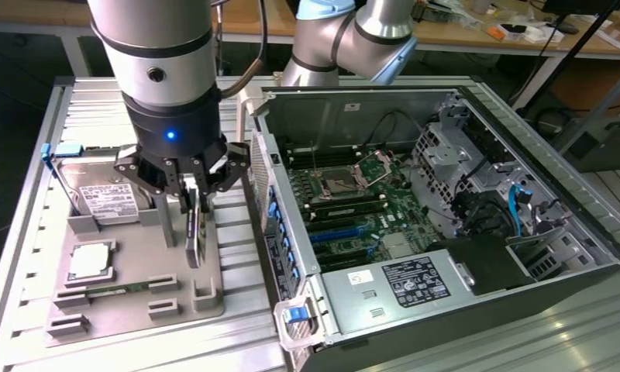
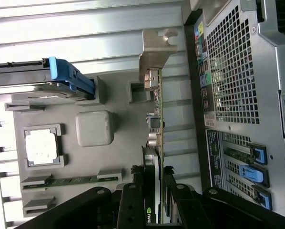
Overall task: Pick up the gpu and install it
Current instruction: 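Pick up the gpu and move the gpu toward the slot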
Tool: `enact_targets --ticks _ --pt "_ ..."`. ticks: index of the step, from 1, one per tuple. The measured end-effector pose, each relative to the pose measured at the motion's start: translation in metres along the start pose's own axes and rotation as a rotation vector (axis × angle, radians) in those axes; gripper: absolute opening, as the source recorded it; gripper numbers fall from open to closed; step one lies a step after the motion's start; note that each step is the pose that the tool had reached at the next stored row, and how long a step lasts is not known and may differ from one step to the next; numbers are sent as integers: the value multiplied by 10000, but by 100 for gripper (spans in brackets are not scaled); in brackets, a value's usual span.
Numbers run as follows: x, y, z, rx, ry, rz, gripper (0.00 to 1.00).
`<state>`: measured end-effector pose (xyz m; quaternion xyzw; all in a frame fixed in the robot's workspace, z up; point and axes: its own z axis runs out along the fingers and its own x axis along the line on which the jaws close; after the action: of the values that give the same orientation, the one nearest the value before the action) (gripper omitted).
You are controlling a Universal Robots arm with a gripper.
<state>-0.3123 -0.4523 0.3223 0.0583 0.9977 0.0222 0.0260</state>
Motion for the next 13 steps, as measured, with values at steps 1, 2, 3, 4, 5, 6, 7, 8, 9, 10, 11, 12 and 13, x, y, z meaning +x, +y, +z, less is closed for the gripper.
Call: enact_targets --ticks 1,2,3,4,5,6,7,8,9,10,11,12,13 --pt "0 0 -3 0 0 2 27" --pt "0 0 -7 1 0 5 27" --pt "0 1 -11 1 0 7 27" --pt "-1 1 -19 1 0 11 27" --pt "-1 1 -23 1 0 14 27" --pt "-1 1 -27 1 0 15 27" --pt "-1 1 -30 1 -1 18 27" --pt "-2 2 -33 1 -1 20 27" --pt "-2 2 -38 1 -1 22 27" --pt "-2 2 -41 1 -1 24 27" --pt "-2 2 -45 1 -1 26 27" --pt "-2 2 -49 2 -1 28 27" --pt "-3 3 -54 1 -1 30 27"
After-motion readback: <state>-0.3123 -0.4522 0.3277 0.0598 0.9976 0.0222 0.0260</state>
